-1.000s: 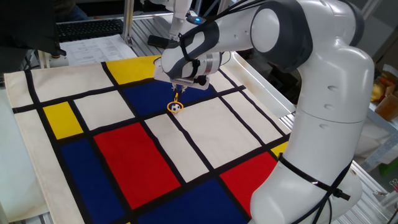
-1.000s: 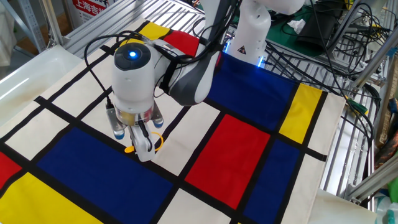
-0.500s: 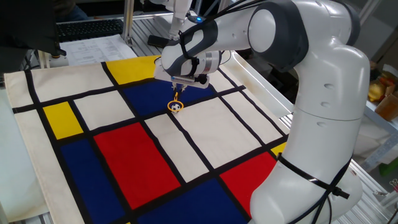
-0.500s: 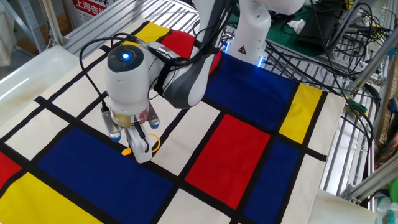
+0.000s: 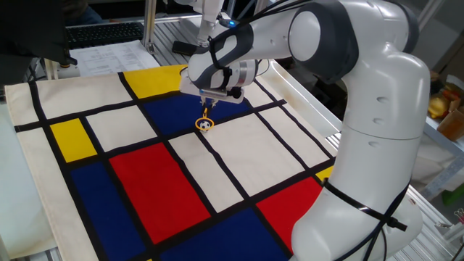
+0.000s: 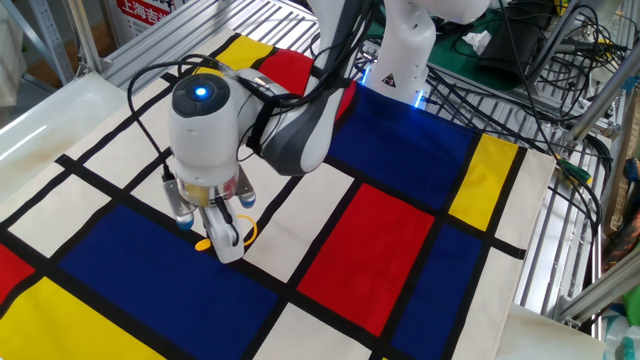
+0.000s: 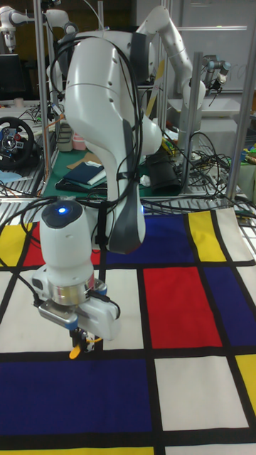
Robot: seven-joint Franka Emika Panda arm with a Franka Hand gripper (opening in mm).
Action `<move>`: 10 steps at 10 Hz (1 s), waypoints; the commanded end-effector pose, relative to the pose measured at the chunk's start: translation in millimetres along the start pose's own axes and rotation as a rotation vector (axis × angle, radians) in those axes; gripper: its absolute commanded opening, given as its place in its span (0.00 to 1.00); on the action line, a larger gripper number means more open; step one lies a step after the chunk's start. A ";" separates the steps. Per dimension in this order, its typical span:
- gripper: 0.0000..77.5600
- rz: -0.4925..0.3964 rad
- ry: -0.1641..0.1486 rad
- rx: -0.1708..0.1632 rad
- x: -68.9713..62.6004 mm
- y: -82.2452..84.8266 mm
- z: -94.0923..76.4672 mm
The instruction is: Attach the bubble ring to the ball
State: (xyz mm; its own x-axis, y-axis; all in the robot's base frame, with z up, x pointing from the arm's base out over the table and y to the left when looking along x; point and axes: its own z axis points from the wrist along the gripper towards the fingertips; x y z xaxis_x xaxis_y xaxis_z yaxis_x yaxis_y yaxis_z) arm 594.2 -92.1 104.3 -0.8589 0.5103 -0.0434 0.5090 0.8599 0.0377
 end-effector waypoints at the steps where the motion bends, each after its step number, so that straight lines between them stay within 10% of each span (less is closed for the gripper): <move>1: 0.02 -0.013 0.001 -0.011 -6.7 -1.0 1.2; 10: 0.02 -0.060 0.016 -0.033 -13.4 -4.0 18.4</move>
State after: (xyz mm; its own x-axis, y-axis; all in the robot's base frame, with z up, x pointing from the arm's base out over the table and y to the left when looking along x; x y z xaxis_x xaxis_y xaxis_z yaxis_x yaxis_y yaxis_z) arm 602.9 -102.1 89.1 -0.8862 0.4624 -0.0299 0.4599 0.8856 0.0647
